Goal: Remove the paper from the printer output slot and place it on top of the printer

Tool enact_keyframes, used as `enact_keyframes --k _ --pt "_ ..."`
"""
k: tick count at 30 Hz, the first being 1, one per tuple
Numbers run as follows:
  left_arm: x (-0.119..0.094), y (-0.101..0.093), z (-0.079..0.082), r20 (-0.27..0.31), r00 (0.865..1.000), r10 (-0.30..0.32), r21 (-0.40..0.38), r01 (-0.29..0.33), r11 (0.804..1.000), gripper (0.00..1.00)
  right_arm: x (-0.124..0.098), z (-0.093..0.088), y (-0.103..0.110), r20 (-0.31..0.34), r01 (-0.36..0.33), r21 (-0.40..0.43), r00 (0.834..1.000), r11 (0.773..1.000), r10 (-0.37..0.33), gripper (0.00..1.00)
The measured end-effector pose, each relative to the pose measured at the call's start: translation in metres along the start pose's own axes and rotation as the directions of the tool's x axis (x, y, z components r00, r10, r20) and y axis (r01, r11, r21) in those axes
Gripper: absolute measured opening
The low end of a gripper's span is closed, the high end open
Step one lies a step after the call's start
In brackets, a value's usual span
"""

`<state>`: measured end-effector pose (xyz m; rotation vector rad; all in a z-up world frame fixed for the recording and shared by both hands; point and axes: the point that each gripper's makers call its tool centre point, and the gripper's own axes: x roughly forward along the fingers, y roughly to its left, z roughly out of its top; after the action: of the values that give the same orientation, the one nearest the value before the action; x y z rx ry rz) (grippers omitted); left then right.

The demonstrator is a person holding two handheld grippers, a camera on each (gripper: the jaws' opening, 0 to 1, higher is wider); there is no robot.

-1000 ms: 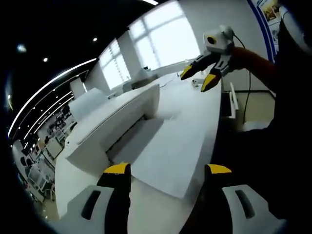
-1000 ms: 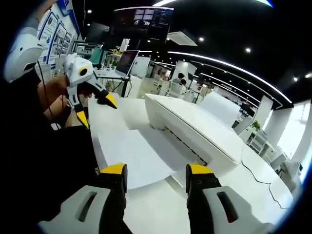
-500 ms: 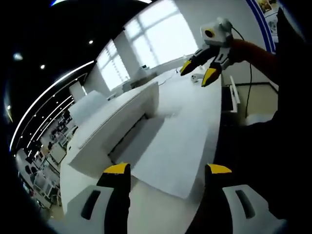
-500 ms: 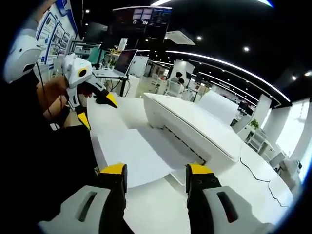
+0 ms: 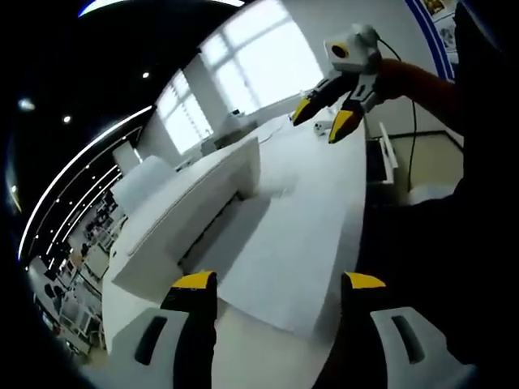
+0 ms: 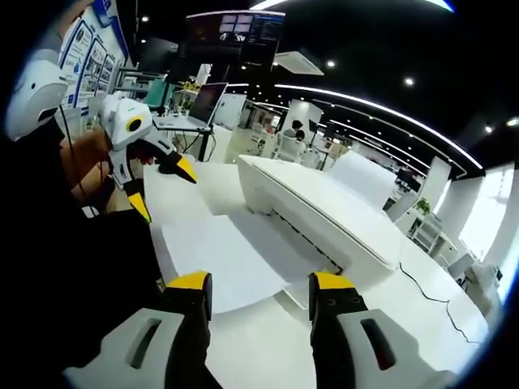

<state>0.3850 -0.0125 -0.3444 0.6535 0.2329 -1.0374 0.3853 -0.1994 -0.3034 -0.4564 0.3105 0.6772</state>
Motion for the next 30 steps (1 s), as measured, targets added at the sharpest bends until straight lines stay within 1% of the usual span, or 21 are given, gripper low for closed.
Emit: enact_keyframes --k 6,13,16,22,30 --pt "0.002 -0.002 -0.004 -0.012 1.0 -0.008 0.007 0.008 1.0 0.66 0.004 -0.004 0.002 -0.017 -0.01 -0.004 1.0 1.0 0.01 0.44" --pt "0.008 -0.004 -0.007 -0.022 1.0 -0.015 0.014 0.016 1.0 0.66 0.003 -0.004 0.0 -0.007 0.003 0.005 1.0 1.0 -0.003 0.44" --pt "0.01 -0.006 -0.006 -0.026 1.0 -0.014 0.019 0.015 1.0 0.66 -0.001 -0.003 0.0 0.003 0.015 0.007 1.0 1.0 -0.015 0.43" --pt "0.012 -0.007 -0.004 -0.052 0.999 -0.004 0.064 0.008 0.998 0.66 -0.013 0.0 -0.004 0.012 0.046 0.002 0.999 0.999 -0.046 0.42" --pt "0.017 -0.01 -0.003 -0.054 0.999 -0.006 0.071 0.01 0.997 0.67 -0.015 -0.007 -0.002 0.001 0.041 0.006 0.999 0.999 -0.041 0.42"
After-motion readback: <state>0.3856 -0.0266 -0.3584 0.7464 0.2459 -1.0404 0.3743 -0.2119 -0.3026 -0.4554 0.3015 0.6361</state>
